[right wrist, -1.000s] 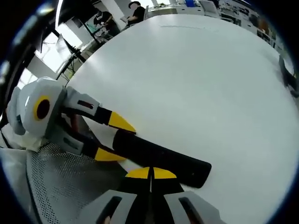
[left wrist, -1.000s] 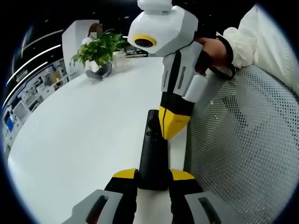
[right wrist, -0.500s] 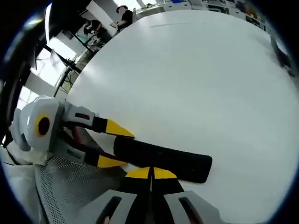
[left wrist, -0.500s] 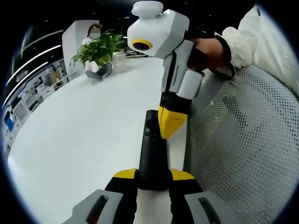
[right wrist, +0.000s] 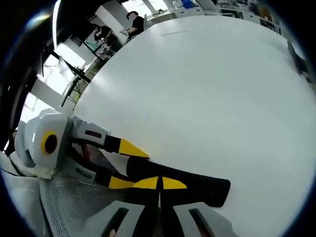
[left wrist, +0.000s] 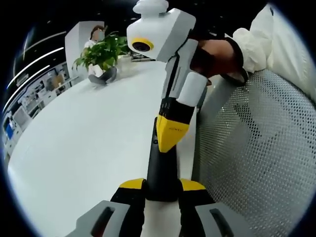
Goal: Press the specified remote control buttons in sequence, fully releasing each button before pressing the next.
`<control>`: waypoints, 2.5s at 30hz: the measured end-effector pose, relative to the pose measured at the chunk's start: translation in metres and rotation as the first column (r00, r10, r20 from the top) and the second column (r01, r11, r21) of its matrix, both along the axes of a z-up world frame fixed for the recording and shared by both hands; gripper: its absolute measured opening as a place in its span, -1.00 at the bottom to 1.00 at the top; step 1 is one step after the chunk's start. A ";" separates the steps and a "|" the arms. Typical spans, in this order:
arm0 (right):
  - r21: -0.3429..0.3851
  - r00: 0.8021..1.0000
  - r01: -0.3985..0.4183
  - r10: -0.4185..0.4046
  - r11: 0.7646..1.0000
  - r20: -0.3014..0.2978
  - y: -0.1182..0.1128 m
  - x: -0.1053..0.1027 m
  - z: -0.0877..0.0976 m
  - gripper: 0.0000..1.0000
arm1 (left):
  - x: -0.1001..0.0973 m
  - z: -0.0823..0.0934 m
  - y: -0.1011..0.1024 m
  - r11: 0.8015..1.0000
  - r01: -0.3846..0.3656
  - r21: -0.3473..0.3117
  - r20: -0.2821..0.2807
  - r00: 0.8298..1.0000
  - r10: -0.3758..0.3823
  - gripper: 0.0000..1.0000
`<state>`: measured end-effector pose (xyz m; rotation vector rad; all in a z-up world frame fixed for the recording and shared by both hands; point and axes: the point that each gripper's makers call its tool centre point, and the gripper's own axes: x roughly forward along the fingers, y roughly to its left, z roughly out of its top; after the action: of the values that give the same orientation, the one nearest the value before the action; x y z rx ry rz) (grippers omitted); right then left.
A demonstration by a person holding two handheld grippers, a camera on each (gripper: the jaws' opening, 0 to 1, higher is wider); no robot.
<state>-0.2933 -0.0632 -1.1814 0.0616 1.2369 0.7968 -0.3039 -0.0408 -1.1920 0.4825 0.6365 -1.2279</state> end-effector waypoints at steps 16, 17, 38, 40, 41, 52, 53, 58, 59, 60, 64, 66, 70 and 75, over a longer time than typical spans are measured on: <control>0.018 1.000 0.010 -0.010 1.000 0.003 0.000 0.002 0.000 -1.00 | 0.000 0.000 0.000 1.000 0.007 0.003 0.002 1.000 -0.008 -0.49; 0.018 1.000 0.011 -0.011 1.000 0.003 0.000 0.002 0.000 -1.00 | 0.000 0.000 0.000 1.000 0.008 0.003 0.002 1.000 -0.008 -0.49; 0.009 0.999 -0.022 0.022 1.000 0.026 0.004 0.002 0.001 -1.00 | 0.000 0.001 0.000 1.000 0.006 -0.001 0.000 1.000 -0.006 -0.49; 0.010 0.999 -0.037 0.037 0.999 0.039 0.007 0.001 0.003 -1.00 | 0.000 0.001 0.000 1.000 0.006 0.000 0.001 1.000 -0.006 -0.49; 0.009 0.998 -0.040 0.040 0.999 0.045 0.007 0.001 0.003 -1.00 | 0.000 0.001 0.000 1.000 0.006 0.000 0.000 1.000 -0.006 -0.49; -0.029 0.989 -0.116 0.118 0.993 0.086 0.011 -0.003 0.000 -1.00 | 0.000 0.000 0.000 1.000 0.008 0.000 0.001 1.000 -0.008 -0.50; -0.033 0.989 -0.117 0.120 0.993 0.088 0.010 -0.003 0.000 -1.00 | 0.000 0.000 0.000 1.000 0.007 0.000 0.000 1.000 -0.007 -0.50; -0.022 0.990 -0.109 0.110 0.994 0.086 0.009 -0.001 -0.001 -1.00 | 0.000 0.000 0.000 1.000 0.006 -0.002 0.000 1.000 -0.006 -0.50; -0.014 0.992 -0.099 0.100 0.995 0.079 0.008 -0.001 -0.001 -1.00 | 0.000 0.000 0.000 1.000 0.006 -0.003 0.000 1.000 -0.006 -0.50; -0.014 0.992 -0.099 0.100 0.995 0.080 0.009 -0.002 -0.001 -1.00 | 0.000 0.000 0.000 1.000 0.007 -0.003 0.000 1.000 -0.007 -0.50; -0.025 0.990 -0.108 0.110 0.994 0.087 0.010 -0.002 -0.001 -1.00 | 0.000 0.000 -0.001 1.000 0.004 -0.002 -0.003 1.000 -0.004 -0.50; -0.017 0.992 -0.100 0.101 0.995 0.079 0.009 -0.001 -0.001 -1.00 | 0.000 0.000 -0.001 1.000 0.001 -0.002 -0.003 1.000 -0.002 -0.50; -0.016 0.992 -0.100 0.100 0.995 0.081 0.009 -0.001 0.000 -1.00 | 0.001 0.000 -0.001 1.000 -0.005 0.000 -0.003 1.000 0.005 -0.50; -0.002 0.994 -0.087 0.087 0.996 0.067 0.009 -0.001 0.001 -1.00 | 0.001 0.001 -0.002 1.000 -0.010 -0.002 -0.003 1.000 0.010 -0.50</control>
<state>-0.2947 -0.0542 -1.1807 -0.0188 1.1818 0.8684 -0.3030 -0.0424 -1.1914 0.4755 0.6396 -1.2202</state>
